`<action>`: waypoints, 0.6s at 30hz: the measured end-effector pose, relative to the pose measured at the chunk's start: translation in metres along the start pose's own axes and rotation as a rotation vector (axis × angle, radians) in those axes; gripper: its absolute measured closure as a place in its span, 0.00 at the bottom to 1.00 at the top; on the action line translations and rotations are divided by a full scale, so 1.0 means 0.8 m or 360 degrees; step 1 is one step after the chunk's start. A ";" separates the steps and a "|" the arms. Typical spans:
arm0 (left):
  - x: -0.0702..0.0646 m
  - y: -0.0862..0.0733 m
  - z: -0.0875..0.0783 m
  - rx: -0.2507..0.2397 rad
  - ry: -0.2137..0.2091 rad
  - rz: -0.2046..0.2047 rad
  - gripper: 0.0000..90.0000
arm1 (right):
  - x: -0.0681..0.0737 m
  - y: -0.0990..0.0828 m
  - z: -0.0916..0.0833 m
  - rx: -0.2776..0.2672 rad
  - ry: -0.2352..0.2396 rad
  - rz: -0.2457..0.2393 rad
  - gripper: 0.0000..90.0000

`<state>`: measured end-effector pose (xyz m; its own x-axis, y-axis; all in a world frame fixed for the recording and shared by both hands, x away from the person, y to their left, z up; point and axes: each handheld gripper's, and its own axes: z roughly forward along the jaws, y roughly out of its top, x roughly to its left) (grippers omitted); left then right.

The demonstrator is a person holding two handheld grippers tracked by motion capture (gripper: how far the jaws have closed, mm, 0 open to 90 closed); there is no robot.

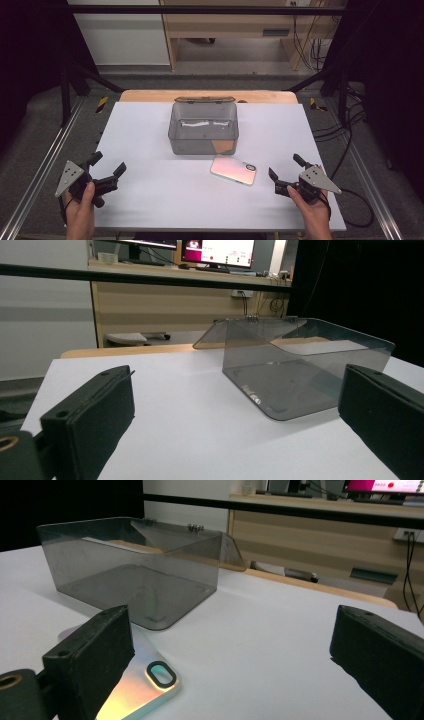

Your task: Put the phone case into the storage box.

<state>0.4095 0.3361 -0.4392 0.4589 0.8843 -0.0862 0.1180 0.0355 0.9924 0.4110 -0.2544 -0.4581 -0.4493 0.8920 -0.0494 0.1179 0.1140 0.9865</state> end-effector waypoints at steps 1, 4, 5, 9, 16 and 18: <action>-0.002 0.000 0.000 0.0000 -0.0008 0.0005 0.02 | 0.000 -0.001 0.001 0.0029 -0.0011 0.0013 0.05; -0.004 0.000 0.000 0.0009 -0.0010 0.0028 0.02 | -0.001 -0.001 0.001 0.0047 -0.0018 0.0044 0.04; -0.004 0.000 0.000 0.0009 -0.0010 0.0028 0.02 | -0.001 -0.001 0.001 0.0047 -0.0018 0.0044 0.04; -0.005 0.000 0.001 0.0025 -0.0005 0.0053 0.02 | -0.002 0.000 0.000 0.0056 -0.0021 0.0084 0.04; -0.006 -0.001 0.001 0.0042 -0.0008 0.0053 0.02 | 0.011 0.007 0.018 0.0247 0.0117 0.0071 0.10; -0.006 -0.002 0.001 0.0054 -0.0010 0.0062 0.02 | 0.016 0.014 0.029 0.0282 0.0141 0.0062 0.11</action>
<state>0.4077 0.3313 -0.4402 0.4693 0.8818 -0.0480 0.1293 -0.0149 0.9915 0.4270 -0.2313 -0.4513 -0.5165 0.8562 0.0096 0.2871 0.1625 0.9440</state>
